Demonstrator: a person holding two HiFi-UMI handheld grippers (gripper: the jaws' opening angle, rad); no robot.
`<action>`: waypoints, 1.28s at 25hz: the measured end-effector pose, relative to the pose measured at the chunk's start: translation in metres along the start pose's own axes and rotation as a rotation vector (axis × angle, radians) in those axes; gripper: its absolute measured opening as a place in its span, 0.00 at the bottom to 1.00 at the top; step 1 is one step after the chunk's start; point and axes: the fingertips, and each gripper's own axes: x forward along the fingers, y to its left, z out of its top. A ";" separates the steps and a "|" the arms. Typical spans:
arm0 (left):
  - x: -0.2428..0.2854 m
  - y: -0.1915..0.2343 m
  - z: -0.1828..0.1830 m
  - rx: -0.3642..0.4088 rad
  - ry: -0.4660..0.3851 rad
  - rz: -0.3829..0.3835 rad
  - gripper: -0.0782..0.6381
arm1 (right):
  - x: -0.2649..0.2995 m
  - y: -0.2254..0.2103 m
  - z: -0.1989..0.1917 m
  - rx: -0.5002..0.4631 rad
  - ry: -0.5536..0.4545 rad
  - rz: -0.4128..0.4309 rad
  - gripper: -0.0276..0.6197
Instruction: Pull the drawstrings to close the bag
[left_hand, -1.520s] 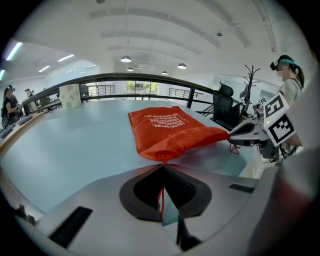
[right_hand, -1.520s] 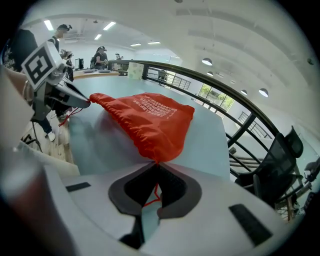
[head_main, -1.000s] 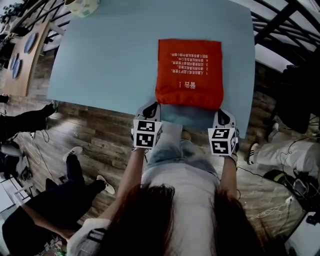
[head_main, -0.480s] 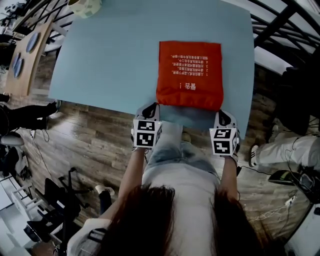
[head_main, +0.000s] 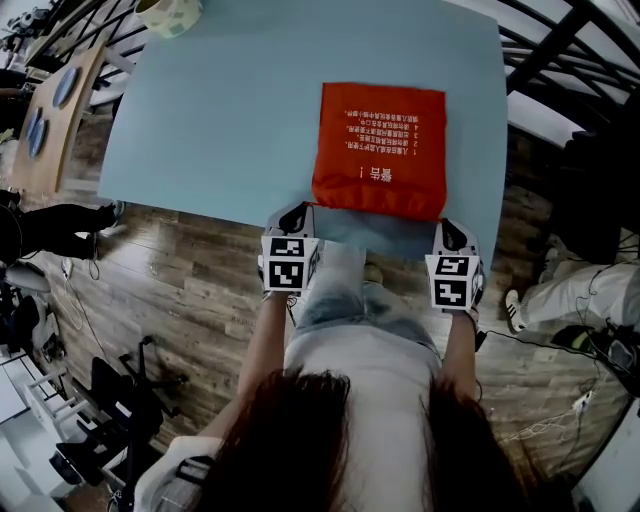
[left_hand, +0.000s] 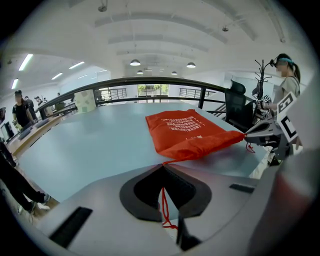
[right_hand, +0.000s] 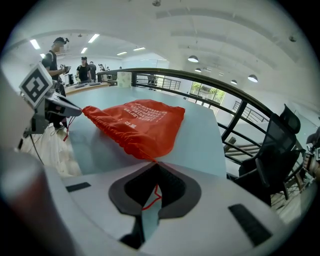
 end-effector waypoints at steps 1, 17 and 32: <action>0.000 0.002 0.000 -0.001 -0.001 0.003 0.13 | 0.000 -0.001 0.001 0.005 -0.001 -0.001 0.08; -0.008 0.011 -0.001 0.004 -0.004 0.037 0.13 | -0.005 -0.011 -0.004 0.047 -0.020 -0.010 0.08; -0.016 0.025 -0.005 -0.020 -0.013 0.082 0.13 | -0.012 -0.023 -0.012 0.085 -0.038 -0.039 0.08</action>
